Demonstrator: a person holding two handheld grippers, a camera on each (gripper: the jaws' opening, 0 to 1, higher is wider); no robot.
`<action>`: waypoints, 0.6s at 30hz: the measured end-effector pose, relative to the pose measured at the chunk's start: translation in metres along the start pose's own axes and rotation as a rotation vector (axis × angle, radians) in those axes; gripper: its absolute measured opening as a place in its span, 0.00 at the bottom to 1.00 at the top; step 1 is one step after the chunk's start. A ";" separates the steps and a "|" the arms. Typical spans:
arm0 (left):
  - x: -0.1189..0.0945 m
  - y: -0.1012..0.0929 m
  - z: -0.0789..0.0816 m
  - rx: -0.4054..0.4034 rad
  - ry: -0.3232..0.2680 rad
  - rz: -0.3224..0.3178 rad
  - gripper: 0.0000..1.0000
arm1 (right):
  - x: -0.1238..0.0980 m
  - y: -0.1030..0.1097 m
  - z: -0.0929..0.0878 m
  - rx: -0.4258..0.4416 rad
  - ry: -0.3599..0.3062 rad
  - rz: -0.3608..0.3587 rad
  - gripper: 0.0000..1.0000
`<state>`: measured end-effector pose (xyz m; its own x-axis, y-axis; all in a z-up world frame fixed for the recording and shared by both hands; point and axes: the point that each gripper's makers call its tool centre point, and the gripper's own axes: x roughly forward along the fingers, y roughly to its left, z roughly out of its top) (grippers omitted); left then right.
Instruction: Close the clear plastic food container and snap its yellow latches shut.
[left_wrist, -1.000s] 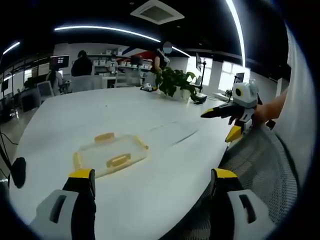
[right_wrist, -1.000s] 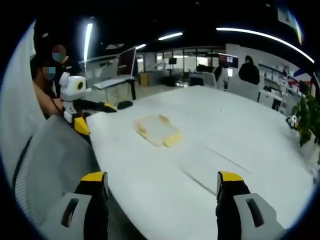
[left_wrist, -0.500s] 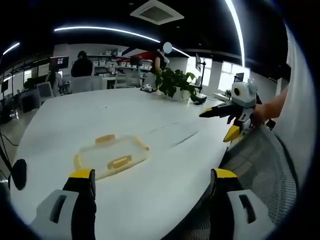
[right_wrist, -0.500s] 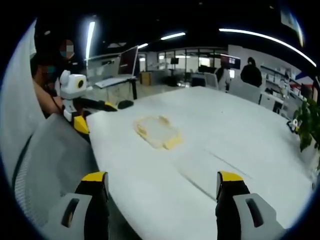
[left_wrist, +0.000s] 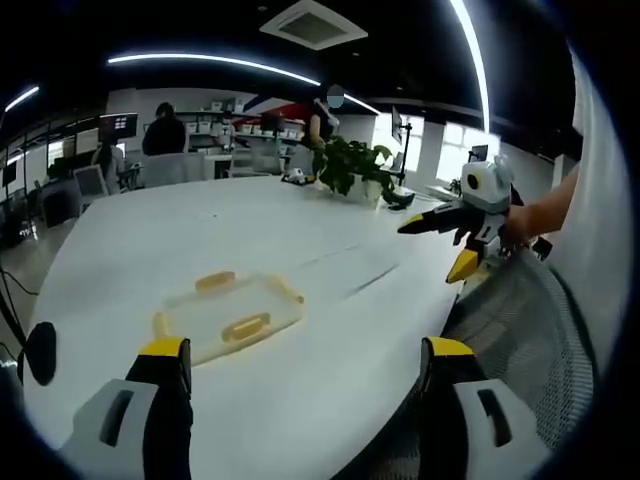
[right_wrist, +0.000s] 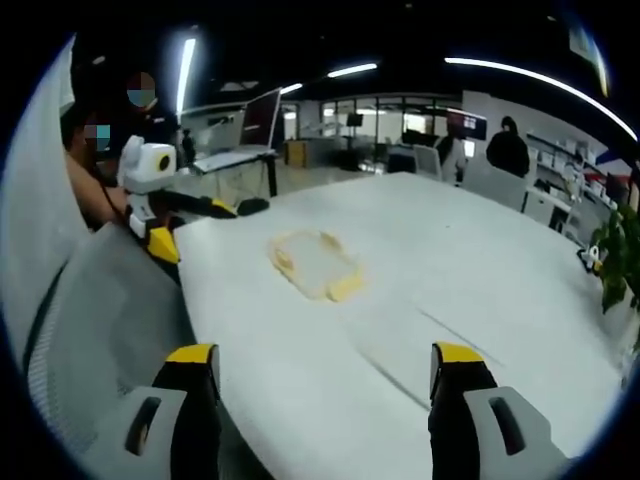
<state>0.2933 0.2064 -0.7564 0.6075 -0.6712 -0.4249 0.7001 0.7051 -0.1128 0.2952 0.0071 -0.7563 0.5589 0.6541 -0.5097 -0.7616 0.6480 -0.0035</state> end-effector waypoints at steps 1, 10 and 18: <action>0.000 0.000 0.000 0.001 0.000 0.000 0.96 | 0.000 0.000 0.000 -0.002 0.000 0.001 0.87; 0.000 0.004 -0.001 0.005 0.007 -0.001 0.96 | 0.004 0.000 0.003 -0.014 0.007 0.009 0.87; 0.001 0.006 -0.001 0.016 0.013 -0.003 0.95 | 0.005 -0.002 0.004 -0.027 0.015 0.013 0.87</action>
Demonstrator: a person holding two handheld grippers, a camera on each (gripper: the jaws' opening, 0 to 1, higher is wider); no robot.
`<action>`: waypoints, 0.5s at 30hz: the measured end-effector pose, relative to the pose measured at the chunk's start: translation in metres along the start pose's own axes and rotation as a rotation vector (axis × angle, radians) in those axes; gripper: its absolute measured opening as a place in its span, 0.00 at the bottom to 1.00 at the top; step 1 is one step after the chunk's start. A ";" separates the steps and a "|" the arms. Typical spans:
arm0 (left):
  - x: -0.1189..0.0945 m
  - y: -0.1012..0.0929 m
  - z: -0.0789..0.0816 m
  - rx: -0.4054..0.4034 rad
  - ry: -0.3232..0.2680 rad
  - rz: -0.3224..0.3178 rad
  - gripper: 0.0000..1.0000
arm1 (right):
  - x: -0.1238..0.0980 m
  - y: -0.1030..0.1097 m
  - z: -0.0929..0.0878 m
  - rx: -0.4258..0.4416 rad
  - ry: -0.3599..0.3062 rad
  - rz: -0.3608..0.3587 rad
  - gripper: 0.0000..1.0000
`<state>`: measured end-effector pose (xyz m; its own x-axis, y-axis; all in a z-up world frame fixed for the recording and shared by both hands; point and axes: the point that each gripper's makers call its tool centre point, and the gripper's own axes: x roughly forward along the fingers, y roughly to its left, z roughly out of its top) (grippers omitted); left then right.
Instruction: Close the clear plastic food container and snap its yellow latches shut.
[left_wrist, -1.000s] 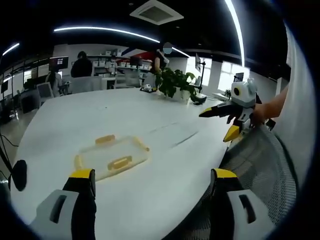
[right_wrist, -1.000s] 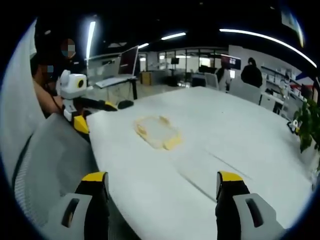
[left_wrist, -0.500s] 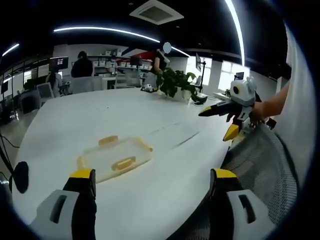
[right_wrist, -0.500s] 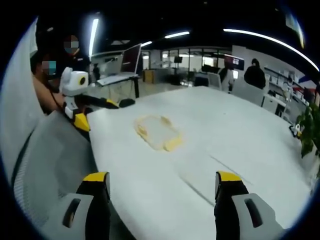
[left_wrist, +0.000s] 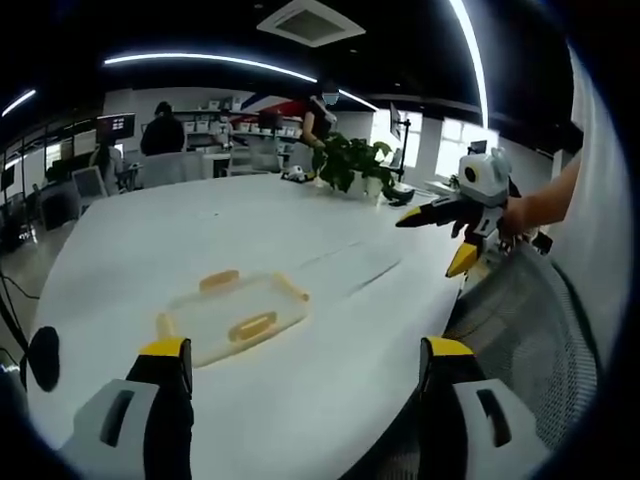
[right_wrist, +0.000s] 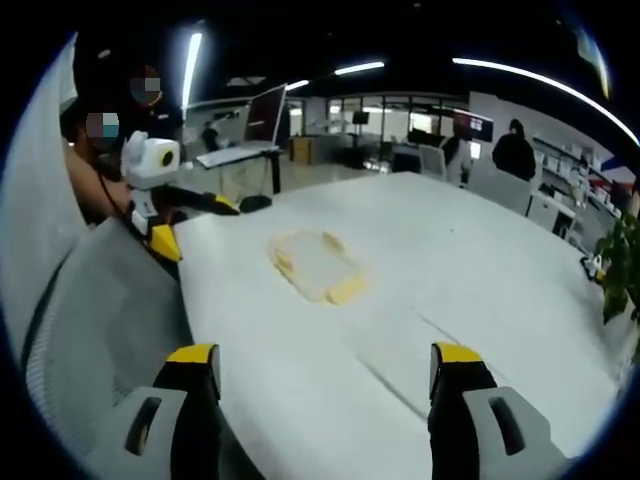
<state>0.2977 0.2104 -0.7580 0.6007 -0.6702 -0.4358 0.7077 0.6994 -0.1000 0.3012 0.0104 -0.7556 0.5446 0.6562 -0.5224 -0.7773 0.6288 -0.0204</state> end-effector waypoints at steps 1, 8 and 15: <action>0.000 0.000 0.000 0.001 0.000 -0.001 0.95 | 0.000 0.000 0.000 -0.001 0.001 0.000 0.87; 0.002 0.003 -0.001 0.008 0.010 -0.004 0.95 | 0.003 -0.002 0.002 -0.007 0.004 0.005 0.86; 0.004 0.006 -0.001 0.017 0.017 -0.010 0.95 | 0.006 -0.004 0.003 -0.013 0.007 0.007 0.86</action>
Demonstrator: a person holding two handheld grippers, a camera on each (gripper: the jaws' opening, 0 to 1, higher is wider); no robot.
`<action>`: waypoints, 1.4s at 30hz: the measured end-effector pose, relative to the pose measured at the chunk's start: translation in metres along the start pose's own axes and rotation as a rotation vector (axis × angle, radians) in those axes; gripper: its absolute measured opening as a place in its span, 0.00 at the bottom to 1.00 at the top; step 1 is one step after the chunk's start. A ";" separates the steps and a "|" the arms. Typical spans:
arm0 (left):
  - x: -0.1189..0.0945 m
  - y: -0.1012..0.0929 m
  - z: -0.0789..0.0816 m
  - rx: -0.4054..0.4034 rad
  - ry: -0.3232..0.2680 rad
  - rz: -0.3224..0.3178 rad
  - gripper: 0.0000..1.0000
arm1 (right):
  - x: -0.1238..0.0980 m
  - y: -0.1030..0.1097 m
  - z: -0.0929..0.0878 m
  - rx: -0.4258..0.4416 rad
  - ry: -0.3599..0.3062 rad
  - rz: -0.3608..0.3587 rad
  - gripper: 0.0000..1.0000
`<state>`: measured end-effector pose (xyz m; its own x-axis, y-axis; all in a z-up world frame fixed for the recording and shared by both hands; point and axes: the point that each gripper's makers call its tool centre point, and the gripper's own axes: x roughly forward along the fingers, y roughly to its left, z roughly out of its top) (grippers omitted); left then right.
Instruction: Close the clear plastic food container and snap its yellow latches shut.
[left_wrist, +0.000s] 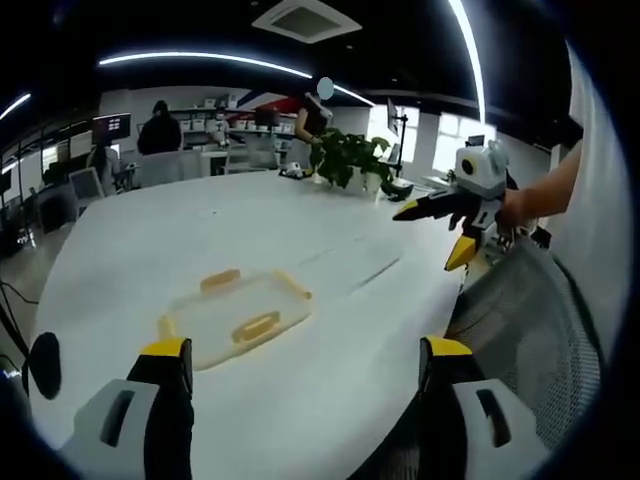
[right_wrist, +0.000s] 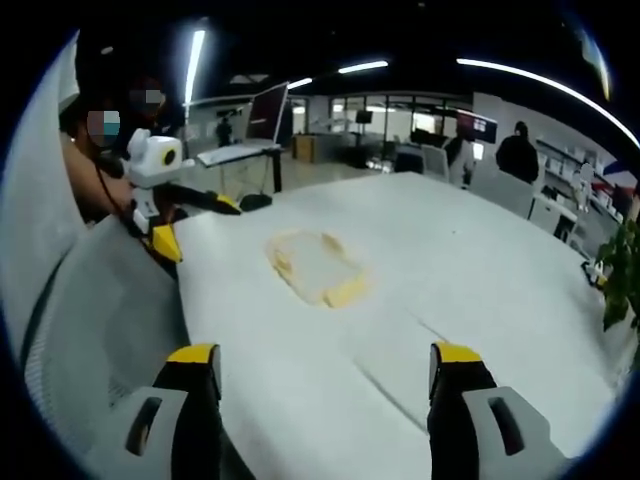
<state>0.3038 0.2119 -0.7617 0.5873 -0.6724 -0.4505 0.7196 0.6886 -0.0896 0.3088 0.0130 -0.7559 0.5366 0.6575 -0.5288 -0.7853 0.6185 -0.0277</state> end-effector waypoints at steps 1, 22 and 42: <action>0.000 0.000 0.000 0.001 0.001 -0.001 0.95 | 0.001 0.000 0.000 -0.003 0.002 0.002 0.86; 0.005 0.008 -0.001 0.031 0.032 -0.014 0.94 | 0.007 -0.006 0.005 -0.023 0.011 0.013 0.85; 0.012 0.022 -0.005 0.077 0.085 -0.029 0.91 | 0.025 -0.012 0.012 -0.054 0.036 0.047 0.80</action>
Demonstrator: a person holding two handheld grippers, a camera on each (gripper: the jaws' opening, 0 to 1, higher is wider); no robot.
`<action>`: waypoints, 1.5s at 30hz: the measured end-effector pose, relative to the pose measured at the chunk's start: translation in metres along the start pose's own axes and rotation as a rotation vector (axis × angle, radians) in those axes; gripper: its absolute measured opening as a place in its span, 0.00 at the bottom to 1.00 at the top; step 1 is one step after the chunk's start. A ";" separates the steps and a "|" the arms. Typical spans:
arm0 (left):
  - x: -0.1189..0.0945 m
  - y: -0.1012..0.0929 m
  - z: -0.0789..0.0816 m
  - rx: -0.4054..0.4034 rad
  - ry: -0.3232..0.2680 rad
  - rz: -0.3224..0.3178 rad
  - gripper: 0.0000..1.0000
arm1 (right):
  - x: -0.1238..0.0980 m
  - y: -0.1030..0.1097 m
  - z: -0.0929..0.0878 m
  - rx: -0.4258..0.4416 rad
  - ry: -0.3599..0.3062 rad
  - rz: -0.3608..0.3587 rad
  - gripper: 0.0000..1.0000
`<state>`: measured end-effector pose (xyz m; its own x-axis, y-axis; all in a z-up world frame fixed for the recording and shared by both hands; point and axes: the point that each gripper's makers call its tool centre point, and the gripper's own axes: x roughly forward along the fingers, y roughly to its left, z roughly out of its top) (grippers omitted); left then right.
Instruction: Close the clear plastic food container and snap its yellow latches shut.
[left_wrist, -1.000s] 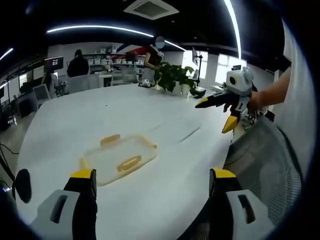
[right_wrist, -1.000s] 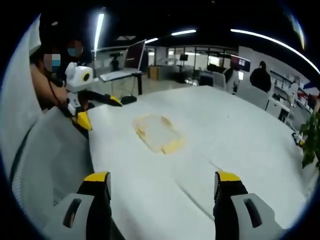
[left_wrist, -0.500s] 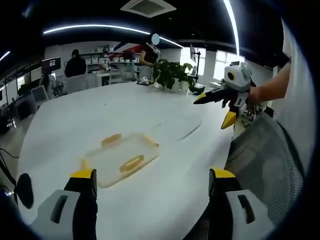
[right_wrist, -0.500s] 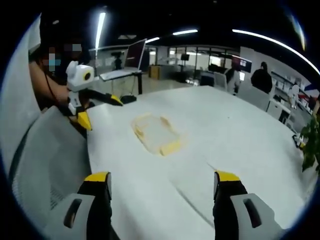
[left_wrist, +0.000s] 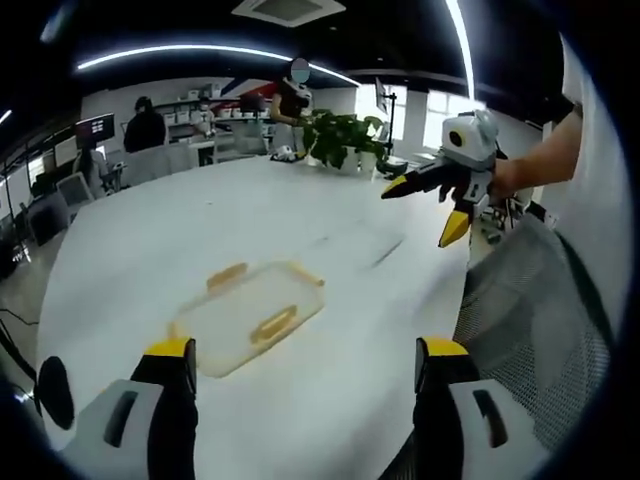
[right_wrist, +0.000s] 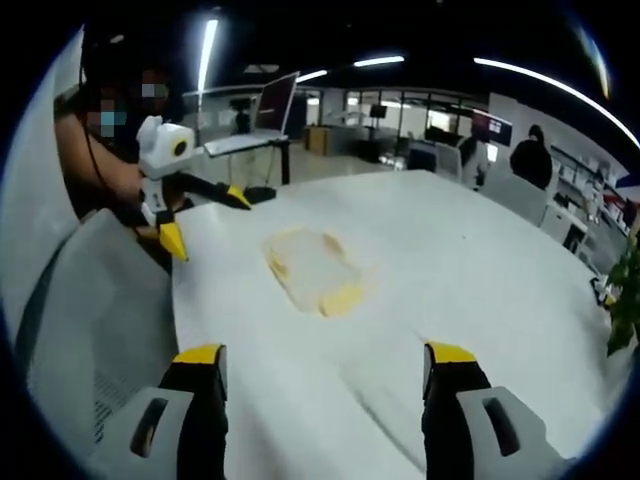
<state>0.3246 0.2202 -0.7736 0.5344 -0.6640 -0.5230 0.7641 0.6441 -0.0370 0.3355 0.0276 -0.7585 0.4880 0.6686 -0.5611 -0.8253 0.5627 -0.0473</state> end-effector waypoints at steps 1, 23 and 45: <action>0.000 0.000 0.000 0.002 0.002 0.000 0.91 | 0.001 0.000 0.001 -0.001 0.001 0.003 0.80; 0.007 0.019 -0.007 0.082 0.077 -0.036 0.87 | 0.023 0.000 0.005 -0.052 0.044 0.083 0.76; 0.015 0.037 -0.016 0.159 0.158 -0.077 0.85 | 0.046 -0.010 0.007 -0.083 0.080 0.134 0.74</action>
<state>0.3550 0.2406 -0.7967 0.4187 -0.6329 -0.6513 0.8545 0.5174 0.0465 0.3683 0.0559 -0.7784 0.3503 0.6923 -0.6308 -0.9037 0.4268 -0.0335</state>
